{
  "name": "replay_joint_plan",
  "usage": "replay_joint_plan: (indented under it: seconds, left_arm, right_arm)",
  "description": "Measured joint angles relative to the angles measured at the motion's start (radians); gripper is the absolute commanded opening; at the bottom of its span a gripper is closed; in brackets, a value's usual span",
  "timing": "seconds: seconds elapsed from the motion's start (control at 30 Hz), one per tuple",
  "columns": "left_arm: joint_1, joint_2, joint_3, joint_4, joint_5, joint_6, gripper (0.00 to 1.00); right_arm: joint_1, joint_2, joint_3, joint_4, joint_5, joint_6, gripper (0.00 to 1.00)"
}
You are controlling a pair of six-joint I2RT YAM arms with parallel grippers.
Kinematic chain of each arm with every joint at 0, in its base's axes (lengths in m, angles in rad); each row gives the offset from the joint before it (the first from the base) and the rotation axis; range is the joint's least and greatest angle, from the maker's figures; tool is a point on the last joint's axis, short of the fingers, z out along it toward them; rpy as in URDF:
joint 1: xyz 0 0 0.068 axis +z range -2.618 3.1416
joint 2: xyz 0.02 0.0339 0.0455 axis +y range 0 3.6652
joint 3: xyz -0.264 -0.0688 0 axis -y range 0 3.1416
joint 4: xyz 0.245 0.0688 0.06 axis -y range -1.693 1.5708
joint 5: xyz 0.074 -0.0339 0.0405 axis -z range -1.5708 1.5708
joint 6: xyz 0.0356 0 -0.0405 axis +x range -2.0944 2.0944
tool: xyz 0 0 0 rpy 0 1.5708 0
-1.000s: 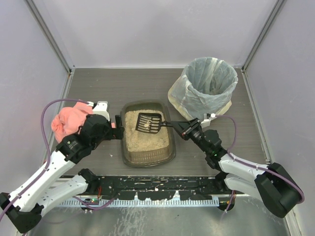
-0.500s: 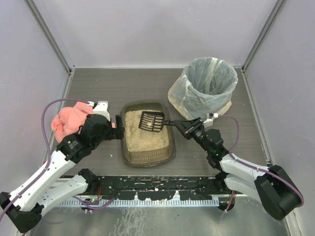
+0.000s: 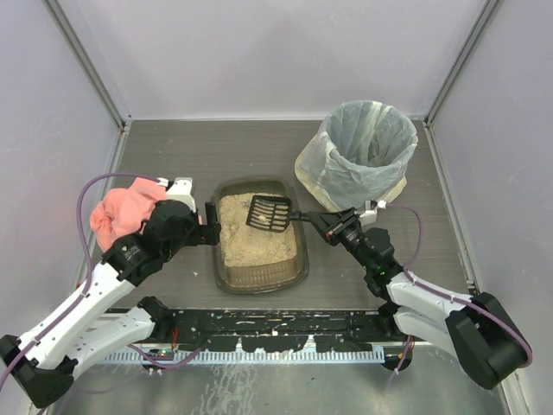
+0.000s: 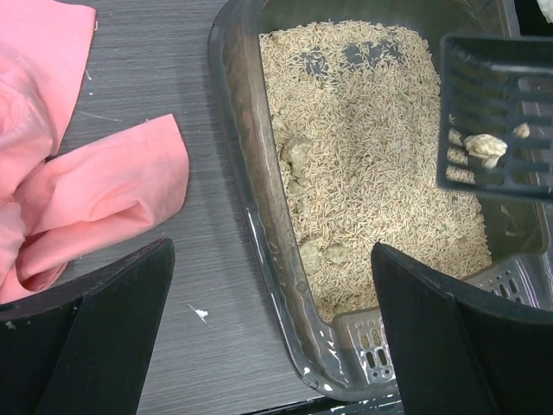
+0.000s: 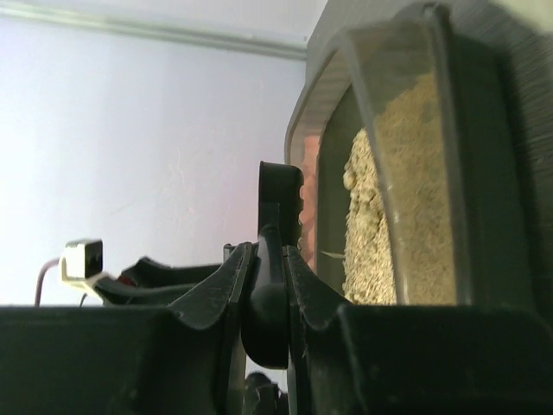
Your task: Clean the litter box
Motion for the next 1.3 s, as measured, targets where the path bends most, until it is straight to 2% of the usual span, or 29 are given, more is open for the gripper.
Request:
replay_joint_plan:
  seconds: [0.37,0.5,0.7,0.8,1.0,1.3]
  left_arm:
    - [0.000,-0.018,-0.005,0.002,0.000,0.000,0.98]
    - [0.000,-0.020,-0.005,0.002,0.001,0.000,0.98]
    - [0.000,-0.025,-0.010,0.003,0.000,0.000,0.98]
    - [0.000,-0.018,-0.010,0.002,0.002,0.000,0.98]
    - [0.000,-0.014,-0.010,0.004,0.004,0.000,0.98]
    - [0.000,-0.012,-0.010,0.003,0.003,0.000,0.98]
  right_arm:
    - [0.001,0.035,0.010,0.017,-0.018,-0.003,0.01]
    - [-0.021,0.061,0.002,0.081,-0.058,0.023,0.01]
    - [-0.021,0.054,0.002,0.064,-0.064,0.015,0.01]
    - [-0.053,-0.006,-0.001,0.023,-0.050,0.022,0.01]
    - [-0.031,-0.024,0.047,-0.013,-0.075,-0.015,0.01]
    - [-0.049,-0.127,0.120,-0.178,-0.075,-0.050,0.01]
